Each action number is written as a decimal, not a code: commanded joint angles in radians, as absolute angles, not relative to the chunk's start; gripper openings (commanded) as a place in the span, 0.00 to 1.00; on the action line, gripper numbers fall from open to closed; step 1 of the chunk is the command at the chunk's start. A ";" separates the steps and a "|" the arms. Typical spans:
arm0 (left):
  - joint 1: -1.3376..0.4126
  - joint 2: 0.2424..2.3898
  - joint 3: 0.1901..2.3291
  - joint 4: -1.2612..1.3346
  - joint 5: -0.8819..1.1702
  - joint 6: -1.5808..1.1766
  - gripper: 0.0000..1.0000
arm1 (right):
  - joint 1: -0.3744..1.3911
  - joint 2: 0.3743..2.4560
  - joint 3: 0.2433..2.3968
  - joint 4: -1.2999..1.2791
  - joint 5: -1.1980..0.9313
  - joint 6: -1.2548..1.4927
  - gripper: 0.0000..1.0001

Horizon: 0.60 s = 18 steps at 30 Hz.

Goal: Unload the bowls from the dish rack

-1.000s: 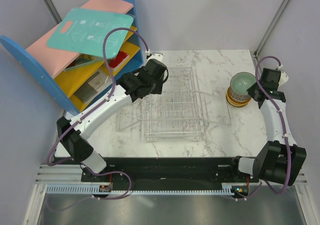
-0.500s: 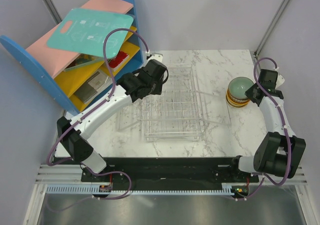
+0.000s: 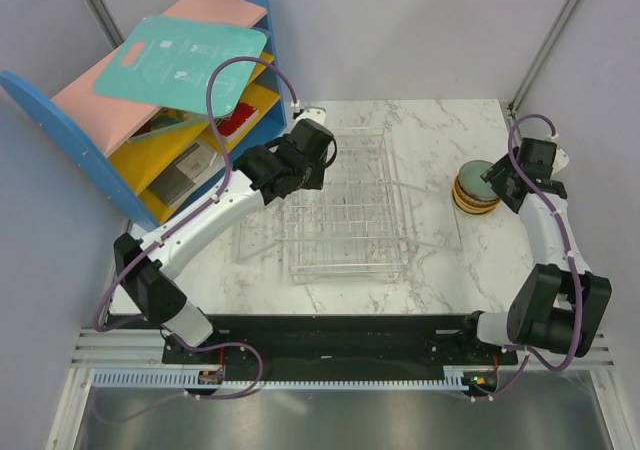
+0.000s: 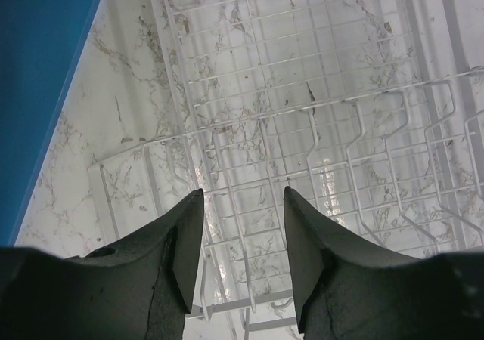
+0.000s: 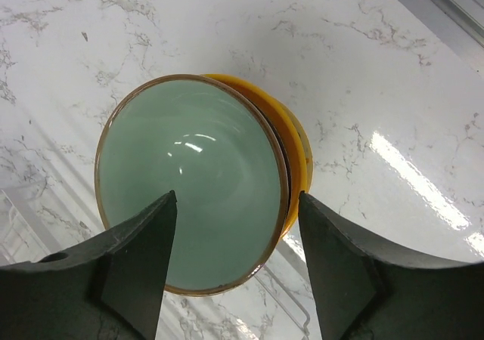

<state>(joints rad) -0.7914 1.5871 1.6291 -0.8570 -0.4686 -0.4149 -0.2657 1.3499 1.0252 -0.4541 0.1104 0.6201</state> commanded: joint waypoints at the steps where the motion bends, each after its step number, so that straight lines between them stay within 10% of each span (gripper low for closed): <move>1: -0.788 1.549 1.624 -0.825 -0.472 -0.443 0.53 | -0.270 1.305 1.026 -0.436 0.127 0.632 0.73; 12: -0.788 1.525 1.611 -0.824 -0.528 -0.456 0.56 | -0.281 1.166 1.069 -0.601 0.265 0.696 0.85; 18: -0.788 1.534 1.580 -0.828 -0.561 -0.465 0.57 | -0.224 1.051 0.953 -0.511 0.003 0.854 0.83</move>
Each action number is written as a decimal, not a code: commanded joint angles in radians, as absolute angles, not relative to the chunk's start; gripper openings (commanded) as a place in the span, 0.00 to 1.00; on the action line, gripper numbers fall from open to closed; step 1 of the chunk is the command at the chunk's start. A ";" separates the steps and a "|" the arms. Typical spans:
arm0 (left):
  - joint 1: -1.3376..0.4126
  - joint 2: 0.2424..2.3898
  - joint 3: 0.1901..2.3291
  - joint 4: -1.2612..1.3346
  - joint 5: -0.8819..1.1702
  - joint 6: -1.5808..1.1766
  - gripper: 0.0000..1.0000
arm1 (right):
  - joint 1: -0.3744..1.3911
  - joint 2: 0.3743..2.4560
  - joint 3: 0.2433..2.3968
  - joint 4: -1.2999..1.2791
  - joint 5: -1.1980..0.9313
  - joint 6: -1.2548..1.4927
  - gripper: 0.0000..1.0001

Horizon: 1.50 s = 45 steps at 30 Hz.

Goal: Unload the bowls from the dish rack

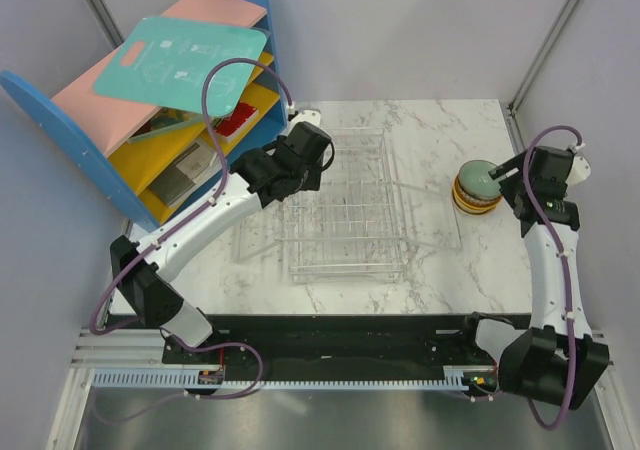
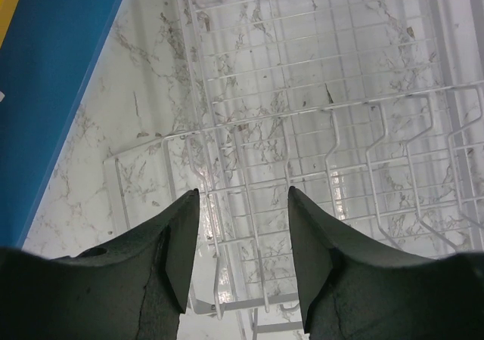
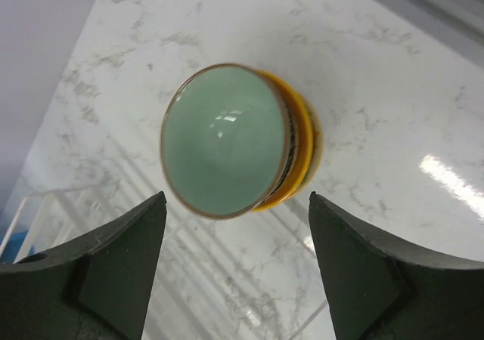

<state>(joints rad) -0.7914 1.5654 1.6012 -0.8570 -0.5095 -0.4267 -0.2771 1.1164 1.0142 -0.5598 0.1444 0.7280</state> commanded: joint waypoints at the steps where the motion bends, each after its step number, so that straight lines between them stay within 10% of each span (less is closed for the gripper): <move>1: -0.788 1.537 1.574 -0.833 -0.561 -0.466 0.57 | -0.197 1.028 0.950 -0.493 0.003 0.850 0.82; 45: -0.698 1.697 1.293 -0.825 -0.449 -0.641 0.50 | 0.230 1.402 0.833 -0.229 -0.176 0.716 0.74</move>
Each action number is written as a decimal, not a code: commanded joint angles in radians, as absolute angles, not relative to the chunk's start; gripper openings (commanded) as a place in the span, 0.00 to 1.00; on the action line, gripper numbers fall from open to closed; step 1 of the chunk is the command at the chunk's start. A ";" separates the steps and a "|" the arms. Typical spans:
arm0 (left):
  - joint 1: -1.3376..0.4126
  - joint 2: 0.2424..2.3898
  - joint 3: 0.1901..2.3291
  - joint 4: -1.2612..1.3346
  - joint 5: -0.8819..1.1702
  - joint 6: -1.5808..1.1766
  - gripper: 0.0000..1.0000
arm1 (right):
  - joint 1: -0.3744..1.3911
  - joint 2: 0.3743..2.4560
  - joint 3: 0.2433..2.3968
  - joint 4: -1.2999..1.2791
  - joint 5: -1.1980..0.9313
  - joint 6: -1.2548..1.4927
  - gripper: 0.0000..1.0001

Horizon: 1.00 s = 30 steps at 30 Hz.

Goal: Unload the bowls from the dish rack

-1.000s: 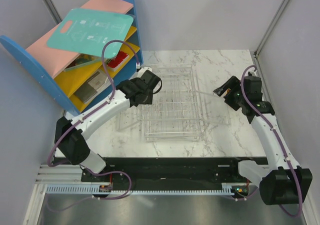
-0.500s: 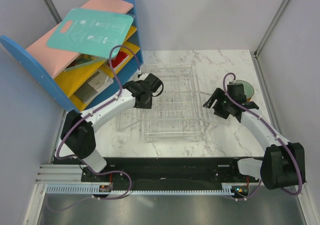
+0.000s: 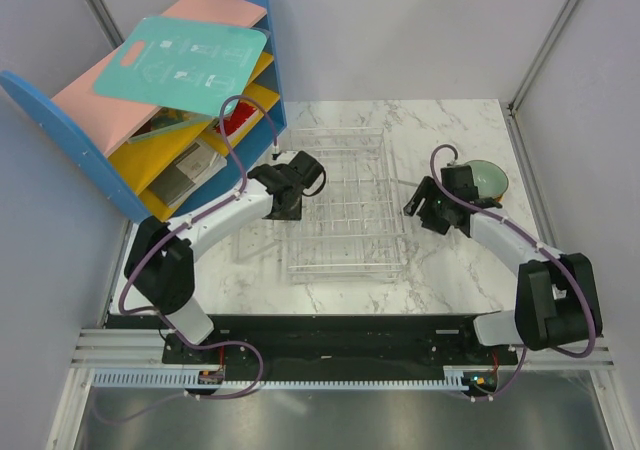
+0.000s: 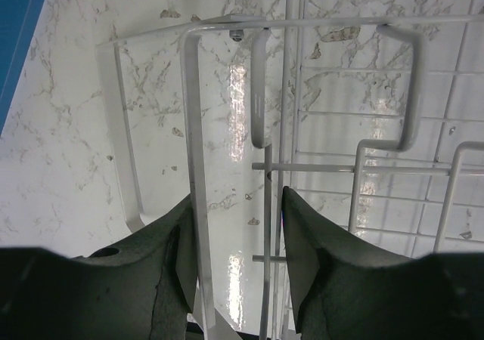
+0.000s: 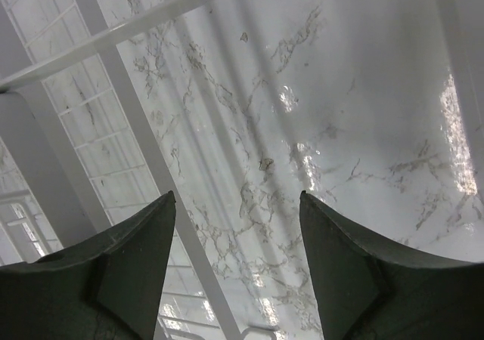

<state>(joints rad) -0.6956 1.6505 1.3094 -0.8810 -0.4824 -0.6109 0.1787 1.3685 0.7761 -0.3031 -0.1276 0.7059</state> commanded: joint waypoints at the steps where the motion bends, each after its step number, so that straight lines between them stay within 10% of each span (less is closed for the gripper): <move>1: -0.696 1.710 1.304 -0.821 -0.451 -0.637 0.50 | 0.236 1.405 0.847 -0.226 -0.176 0.718 0.74; 15: -0.649 1.819 1.528 -0.808 -0.465 -0.546 0.53 | 0.244 1.456 0.985 -0.259 -0.138 0.689 0.77; 30: -0.649 1.491 1.503 -0.962 -0.601 -0.620 0.58 | 0.242 1.316 1.206 -0.566 0.040 0.589 0.82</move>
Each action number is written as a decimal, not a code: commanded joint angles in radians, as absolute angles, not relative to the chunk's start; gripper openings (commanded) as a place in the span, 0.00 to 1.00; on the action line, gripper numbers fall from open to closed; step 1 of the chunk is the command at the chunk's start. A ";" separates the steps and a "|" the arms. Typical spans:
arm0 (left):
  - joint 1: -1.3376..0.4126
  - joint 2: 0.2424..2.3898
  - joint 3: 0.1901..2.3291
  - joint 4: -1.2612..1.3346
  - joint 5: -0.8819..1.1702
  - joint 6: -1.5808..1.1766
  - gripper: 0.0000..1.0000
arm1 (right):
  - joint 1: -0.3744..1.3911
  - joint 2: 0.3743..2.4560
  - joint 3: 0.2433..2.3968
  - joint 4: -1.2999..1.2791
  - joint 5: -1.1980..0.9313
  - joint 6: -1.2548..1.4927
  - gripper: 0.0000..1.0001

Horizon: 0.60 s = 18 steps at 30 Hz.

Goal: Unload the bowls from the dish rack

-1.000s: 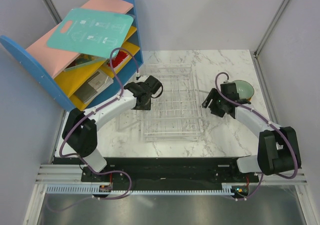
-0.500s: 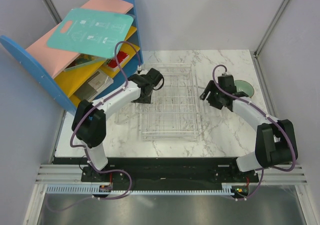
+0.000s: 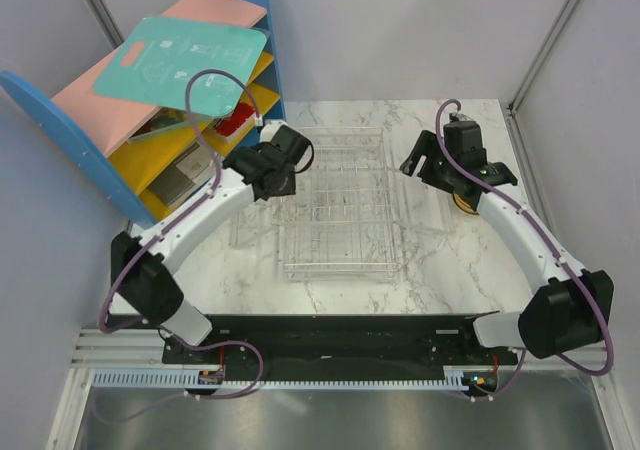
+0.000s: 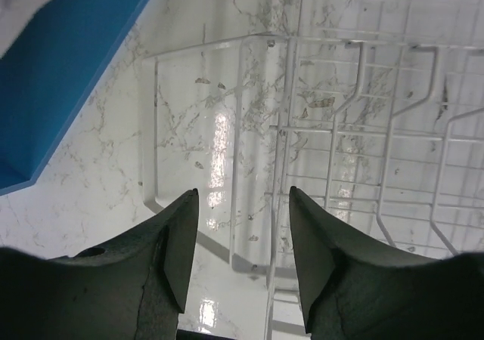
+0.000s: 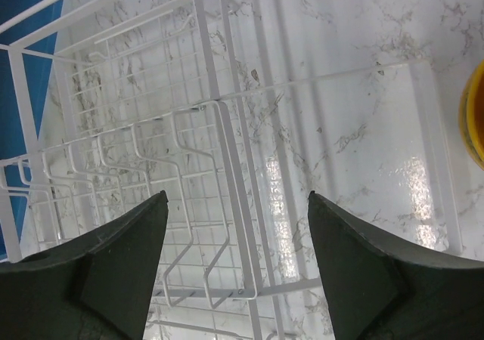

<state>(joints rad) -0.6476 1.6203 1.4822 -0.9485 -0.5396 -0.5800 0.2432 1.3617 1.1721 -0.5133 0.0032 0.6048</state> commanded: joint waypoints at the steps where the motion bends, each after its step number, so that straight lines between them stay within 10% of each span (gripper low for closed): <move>1: -0.649 1.474 1.503 -0.959 -0.610 -0.612 0.59 | 0.244 1.304 1.203 -0.565 0.029 0.594 0.82; 18: -0.658 0.882 1.100 -0.675 -0.258 -0.532 0.57 | 0.242 0.816 0.821 -0.305 -0.138 0.512 0.85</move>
<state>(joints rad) -0.6540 0.9665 1.1706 -0.7475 -0.3695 -0.5518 0.2428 0.8921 0.8978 -0.4034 -0.1349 0.5140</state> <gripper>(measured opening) 0.569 0.850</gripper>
